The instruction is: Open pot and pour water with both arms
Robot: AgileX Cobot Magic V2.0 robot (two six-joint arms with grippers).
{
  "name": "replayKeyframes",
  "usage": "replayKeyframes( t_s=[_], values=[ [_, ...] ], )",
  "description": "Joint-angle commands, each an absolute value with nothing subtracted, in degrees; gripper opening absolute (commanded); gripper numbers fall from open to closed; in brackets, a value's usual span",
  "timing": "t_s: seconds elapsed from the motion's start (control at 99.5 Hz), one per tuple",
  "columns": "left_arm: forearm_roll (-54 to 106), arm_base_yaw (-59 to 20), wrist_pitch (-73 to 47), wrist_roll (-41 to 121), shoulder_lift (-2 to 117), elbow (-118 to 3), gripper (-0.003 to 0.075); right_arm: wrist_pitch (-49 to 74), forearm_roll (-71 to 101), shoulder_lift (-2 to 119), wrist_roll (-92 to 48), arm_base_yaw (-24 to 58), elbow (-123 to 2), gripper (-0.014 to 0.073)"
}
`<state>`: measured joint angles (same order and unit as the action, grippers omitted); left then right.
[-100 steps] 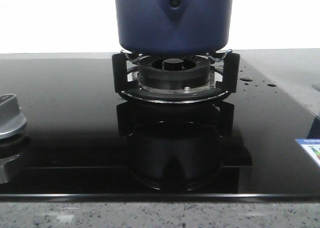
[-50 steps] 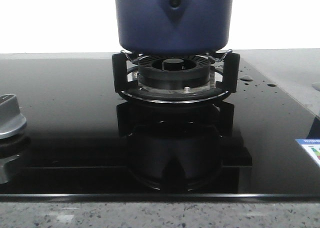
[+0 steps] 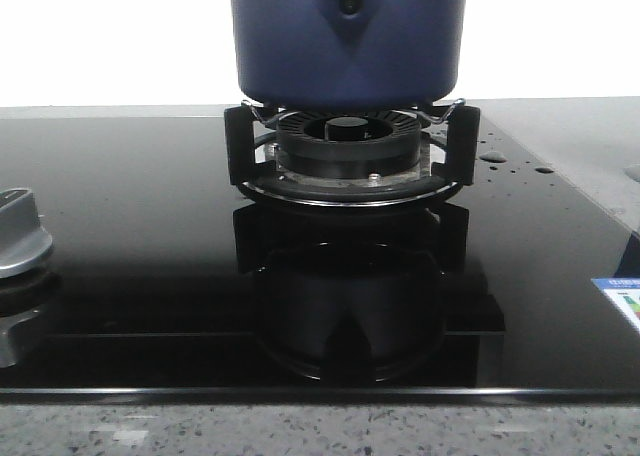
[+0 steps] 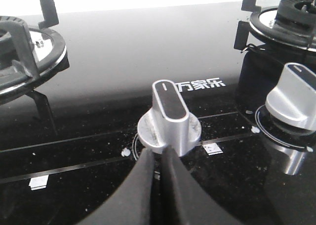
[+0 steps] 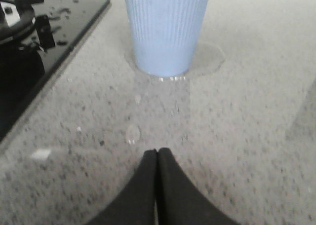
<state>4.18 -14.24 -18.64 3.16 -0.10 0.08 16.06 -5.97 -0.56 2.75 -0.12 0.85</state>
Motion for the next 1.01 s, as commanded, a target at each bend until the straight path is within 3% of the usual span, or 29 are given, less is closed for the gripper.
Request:
replayKeyframes(
  t_s=[0.0,0.201,0.332,0.523,0.884,0.995],
  values=[
    [5.6,-14.1,-13.9,2.8,-1.9,2.7,-0.002,4.3,-3.7,-1.7,2.7,-0.5,2.3,-0.0071],
    [29.6,-14.3,-0.4,2.8,-1.9,2.6,-0.002,-13.3,21.8,-1.7,5.2,-0.5,2.2,-0.0071],
    [46.4,-14.3,6.8,2.8,-1.9,2.5,-0.002,-14.3,28.7,-1.7,5.2,-0.5,1.0,-0.0071],
    [54.6,-14.3,7.8,2.8,-1.9,1.6,-0.002,-5.6,28.7,-1.7,5.2,-0.5,-5.3,-0.0071],
    [41.2,-14.3,-18.6,3.5,9.9,-11.7,-0.002,30.2,27.9,8.6,5.1,-0.5,-20.9,-0.0071],
    [42.2,-14.3,-27.4,11.1,16.5,-17.8,-0.002,39.2,27.9,13.4,5.1,-0.5,-26.0,-0.0071]
  ],
)
